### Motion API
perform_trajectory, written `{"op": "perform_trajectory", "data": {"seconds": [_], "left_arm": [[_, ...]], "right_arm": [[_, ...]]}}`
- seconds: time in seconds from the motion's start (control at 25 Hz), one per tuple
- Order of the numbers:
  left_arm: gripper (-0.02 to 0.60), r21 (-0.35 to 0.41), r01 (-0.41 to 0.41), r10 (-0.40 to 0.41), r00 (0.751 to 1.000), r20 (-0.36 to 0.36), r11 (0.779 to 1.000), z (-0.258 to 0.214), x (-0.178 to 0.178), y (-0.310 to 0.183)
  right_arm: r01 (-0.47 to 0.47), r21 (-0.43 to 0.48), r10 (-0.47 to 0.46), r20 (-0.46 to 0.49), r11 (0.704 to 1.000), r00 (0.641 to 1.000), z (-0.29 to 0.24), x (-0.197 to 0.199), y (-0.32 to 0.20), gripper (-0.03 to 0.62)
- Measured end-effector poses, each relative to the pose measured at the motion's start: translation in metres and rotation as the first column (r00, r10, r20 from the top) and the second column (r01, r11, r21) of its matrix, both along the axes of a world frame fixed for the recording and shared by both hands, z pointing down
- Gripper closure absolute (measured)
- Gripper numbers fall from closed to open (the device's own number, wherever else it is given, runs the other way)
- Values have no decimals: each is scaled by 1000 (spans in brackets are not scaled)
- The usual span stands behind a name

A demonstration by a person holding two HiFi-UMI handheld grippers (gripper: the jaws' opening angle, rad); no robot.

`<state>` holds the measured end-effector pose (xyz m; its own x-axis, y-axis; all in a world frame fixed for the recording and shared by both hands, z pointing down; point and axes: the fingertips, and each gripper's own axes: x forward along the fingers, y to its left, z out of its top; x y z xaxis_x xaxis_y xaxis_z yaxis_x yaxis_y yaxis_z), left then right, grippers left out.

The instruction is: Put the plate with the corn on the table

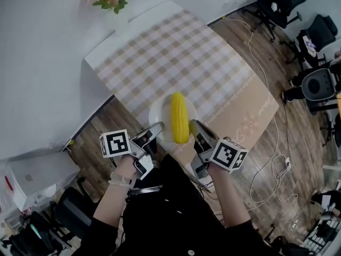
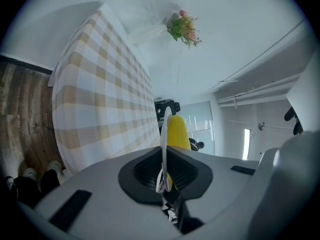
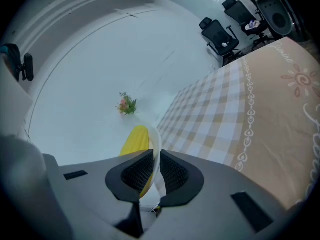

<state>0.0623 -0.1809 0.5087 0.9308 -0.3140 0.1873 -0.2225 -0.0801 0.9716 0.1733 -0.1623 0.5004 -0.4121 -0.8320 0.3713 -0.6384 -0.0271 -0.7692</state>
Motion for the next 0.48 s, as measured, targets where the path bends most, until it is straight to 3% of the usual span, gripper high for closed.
{"op": "perform_trajectory", "data": {"seconds": [0.48], "left_arm": [[554,-52,-22,26,997,71,998,43,23,-22]], "right_arm": [[3,-99,-3,-7,995,1000,46,21,-17,520]]}}
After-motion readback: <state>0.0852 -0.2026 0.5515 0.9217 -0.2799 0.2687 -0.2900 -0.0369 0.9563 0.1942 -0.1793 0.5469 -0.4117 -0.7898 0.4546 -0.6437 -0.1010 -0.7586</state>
